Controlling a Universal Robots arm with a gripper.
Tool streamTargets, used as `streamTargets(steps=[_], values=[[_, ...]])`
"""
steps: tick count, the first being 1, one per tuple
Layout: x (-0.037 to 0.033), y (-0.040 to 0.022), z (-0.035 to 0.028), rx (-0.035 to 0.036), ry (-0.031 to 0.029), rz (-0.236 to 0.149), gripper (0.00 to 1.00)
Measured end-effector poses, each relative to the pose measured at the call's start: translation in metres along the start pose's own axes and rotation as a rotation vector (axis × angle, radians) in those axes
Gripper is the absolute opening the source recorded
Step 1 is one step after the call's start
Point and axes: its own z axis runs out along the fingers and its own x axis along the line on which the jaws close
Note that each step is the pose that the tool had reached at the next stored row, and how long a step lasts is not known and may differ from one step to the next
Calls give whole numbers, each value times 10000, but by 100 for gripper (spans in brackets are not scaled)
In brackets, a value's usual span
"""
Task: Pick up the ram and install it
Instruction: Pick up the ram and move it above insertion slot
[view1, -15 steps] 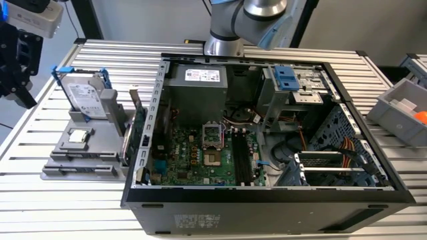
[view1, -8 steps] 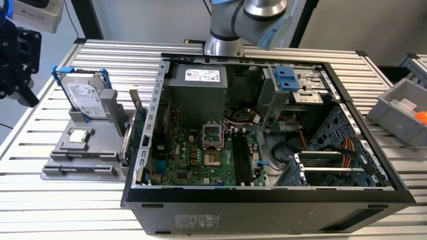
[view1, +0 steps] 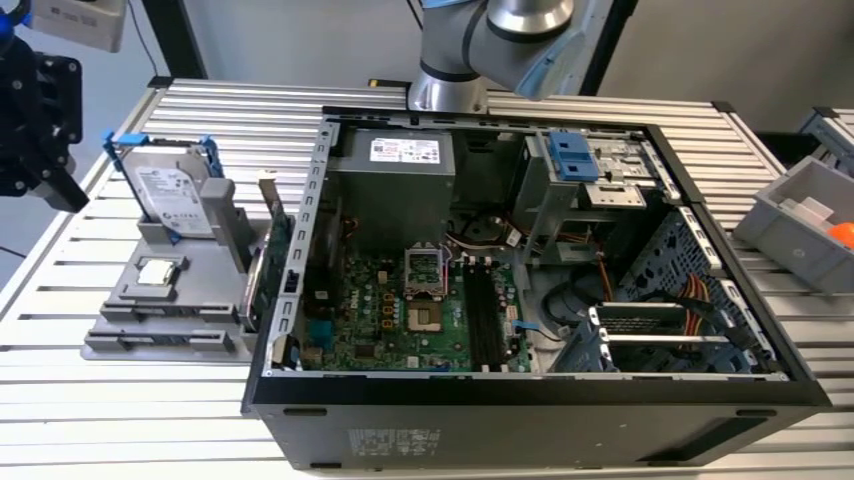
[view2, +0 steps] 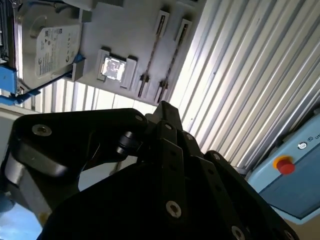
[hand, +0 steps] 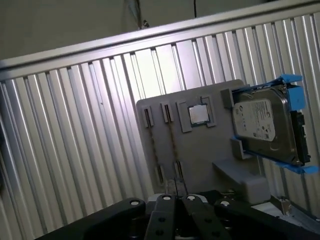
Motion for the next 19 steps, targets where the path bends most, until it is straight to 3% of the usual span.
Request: streamTargets(steps=[2, 16, 19], values=[[-1, -1, -1, 45, -28, -286, 0], [0, 1, 0, -118, -21, -2781, 0], [0, 1, 0, -143, -20, -3162, 0]])
